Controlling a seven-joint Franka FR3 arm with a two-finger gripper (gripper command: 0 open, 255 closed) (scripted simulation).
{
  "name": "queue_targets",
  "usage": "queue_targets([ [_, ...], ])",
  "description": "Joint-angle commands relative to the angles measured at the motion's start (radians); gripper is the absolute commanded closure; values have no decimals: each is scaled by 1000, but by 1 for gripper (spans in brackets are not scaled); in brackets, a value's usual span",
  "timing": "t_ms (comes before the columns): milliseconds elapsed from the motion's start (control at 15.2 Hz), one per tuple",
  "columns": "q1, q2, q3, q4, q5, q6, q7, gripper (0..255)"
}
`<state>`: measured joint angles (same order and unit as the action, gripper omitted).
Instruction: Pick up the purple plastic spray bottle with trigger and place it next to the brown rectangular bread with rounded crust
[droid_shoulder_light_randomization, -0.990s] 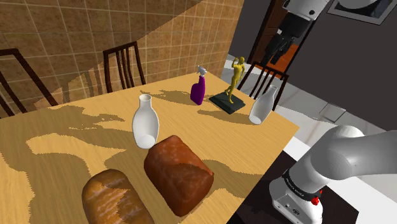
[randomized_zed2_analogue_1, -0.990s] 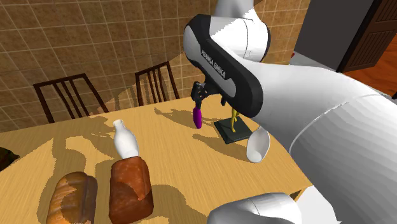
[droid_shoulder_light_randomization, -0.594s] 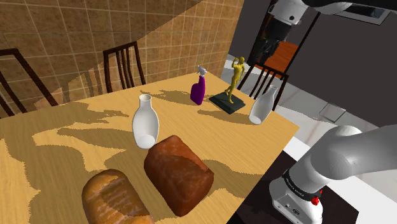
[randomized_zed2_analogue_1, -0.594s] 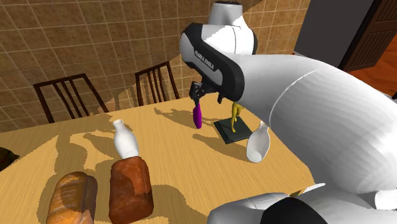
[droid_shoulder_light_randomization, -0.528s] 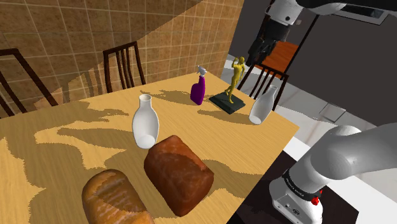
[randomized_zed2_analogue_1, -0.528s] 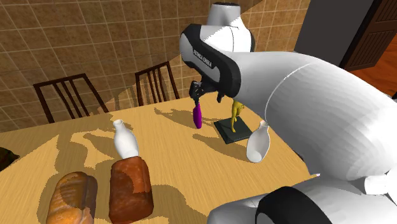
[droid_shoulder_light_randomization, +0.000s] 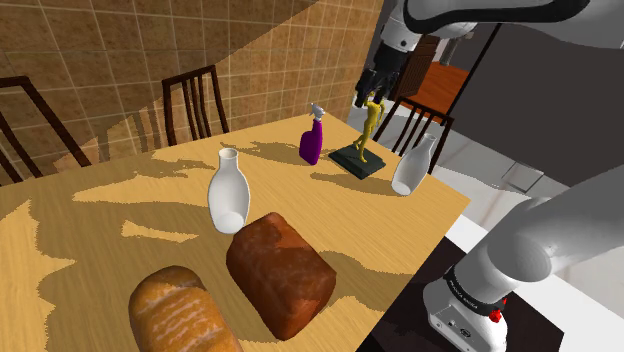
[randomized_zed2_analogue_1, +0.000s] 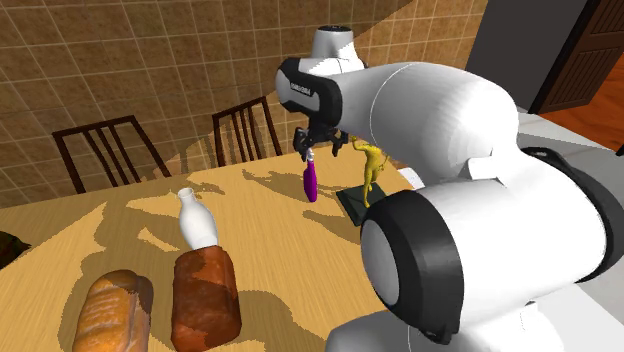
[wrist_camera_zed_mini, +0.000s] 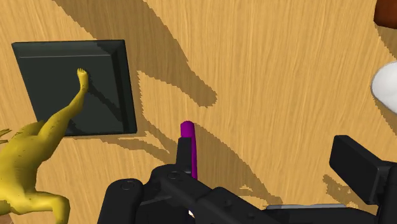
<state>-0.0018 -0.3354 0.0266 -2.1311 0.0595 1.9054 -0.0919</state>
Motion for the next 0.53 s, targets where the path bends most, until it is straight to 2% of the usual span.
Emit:
queue_targets([
  [0,-3,83,3,53,-10,31,5,0],
  [462,-8,346,6,239,-48,106,22,0],
])
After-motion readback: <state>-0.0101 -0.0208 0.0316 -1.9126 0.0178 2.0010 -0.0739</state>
